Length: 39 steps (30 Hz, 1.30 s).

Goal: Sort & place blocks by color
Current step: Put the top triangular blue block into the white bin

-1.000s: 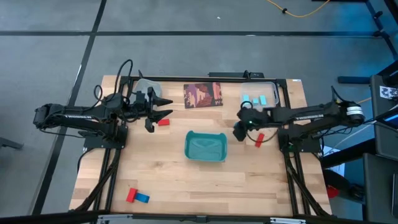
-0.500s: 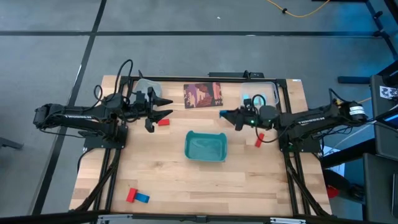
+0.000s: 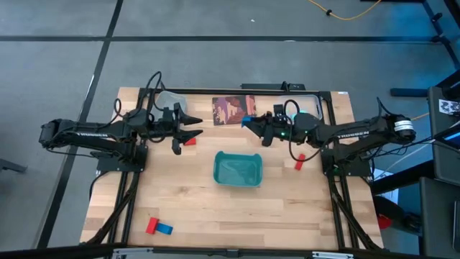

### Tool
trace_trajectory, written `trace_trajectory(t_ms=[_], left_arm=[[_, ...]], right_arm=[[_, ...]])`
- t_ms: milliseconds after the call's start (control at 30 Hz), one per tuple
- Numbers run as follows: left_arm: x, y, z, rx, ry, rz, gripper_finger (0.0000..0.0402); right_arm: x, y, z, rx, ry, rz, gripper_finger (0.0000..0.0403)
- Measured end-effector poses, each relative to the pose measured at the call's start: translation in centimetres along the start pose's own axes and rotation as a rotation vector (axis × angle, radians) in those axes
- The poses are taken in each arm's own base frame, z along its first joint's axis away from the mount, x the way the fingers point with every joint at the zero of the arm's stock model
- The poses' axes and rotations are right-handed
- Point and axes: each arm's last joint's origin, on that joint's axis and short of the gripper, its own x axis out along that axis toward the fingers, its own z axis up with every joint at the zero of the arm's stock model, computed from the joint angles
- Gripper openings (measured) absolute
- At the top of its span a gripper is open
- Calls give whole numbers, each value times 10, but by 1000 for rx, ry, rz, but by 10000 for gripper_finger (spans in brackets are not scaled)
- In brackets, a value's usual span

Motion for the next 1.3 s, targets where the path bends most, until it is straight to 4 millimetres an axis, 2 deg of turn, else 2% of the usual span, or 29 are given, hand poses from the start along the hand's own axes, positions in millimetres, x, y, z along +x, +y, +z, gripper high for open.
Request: trace_trajectory(t_ms=[200,500,667,867,1300], left_arm=[[3,2,-2,6,1,72,192],[41,3,-15,32,121,113,192],[67,1,-8,130,127,138,192],[89,0,6,230,111,178,192],[96,-7,12,317,60,158,192]], right_arm=[[5,-2,-4,54,-5,6,139],[21,-11,-19,221,-107,-6,139],[35,-8,-26,264,-115,-2,139],[48,4,-17,209,-163,10,139],[49,5,-14,205,-219,-34,139]])
